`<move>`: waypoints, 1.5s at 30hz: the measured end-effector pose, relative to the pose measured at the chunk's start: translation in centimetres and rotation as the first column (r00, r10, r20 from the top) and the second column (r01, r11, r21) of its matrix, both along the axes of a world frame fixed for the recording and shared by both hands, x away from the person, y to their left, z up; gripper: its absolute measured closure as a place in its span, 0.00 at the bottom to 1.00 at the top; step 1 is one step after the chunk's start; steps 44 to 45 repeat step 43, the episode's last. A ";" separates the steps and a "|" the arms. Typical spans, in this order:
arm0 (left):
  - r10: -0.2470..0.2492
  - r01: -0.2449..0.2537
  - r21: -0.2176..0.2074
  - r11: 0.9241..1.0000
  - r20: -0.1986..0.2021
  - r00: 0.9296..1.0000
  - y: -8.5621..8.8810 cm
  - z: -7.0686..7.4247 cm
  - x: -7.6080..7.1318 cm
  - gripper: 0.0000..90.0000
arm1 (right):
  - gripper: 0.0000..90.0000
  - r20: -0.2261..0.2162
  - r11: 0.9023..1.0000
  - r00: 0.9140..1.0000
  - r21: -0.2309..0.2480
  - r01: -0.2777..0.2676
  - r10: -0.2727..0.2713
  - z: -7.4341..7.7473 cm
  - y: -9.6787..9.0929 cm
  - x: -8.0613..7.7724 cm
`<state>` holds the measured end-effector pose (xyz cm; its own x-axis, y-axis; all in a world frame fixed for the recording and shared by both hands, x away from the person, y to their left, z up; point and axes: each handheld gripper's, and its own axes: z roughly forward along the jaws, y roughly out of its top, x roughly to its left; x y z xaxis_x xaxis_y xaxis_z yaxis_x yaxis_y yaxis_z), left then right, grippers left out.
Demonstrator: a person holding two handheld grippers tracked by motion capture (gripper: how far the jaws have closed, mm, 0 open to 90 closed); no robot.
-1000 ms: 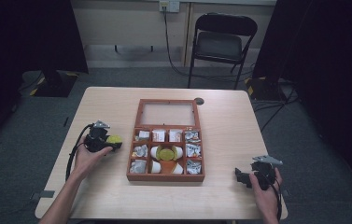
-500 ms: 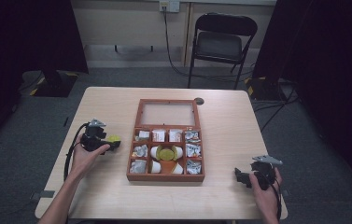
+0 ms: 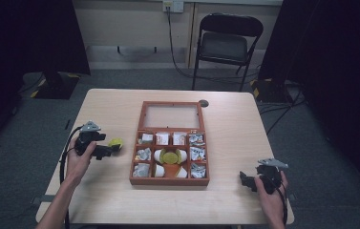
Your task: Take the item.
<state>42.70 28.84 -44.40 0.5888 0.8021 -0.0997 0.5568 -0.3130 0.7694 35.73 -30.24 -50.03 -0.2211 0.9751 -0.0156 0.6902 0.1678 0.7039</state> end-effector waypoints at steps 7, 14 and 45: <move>0.077 -0.078 0.038 0.996 0.008 0.997 2.1 0.2 -0.5 0.19 | 0.00 0.000 1.000 1.000 0.000 0.000 0.000 0.0 0.0 0.0; 0.132 -0.133 0.047 0.990 0.021 0.991 5.1 0.0 -1.0 0.18 | 0.00 0.000 1.000 1.000 0.000 0.000 0.000 0.0 0.0 0.0; 0.355 -0.349 0.122 0.929 -0.027 0.934 7.5 -6.3 0.3 0.00 | 0.00 0.000 1.000 1.000 0.000 0.000 0.000 0.0 0.0 0.0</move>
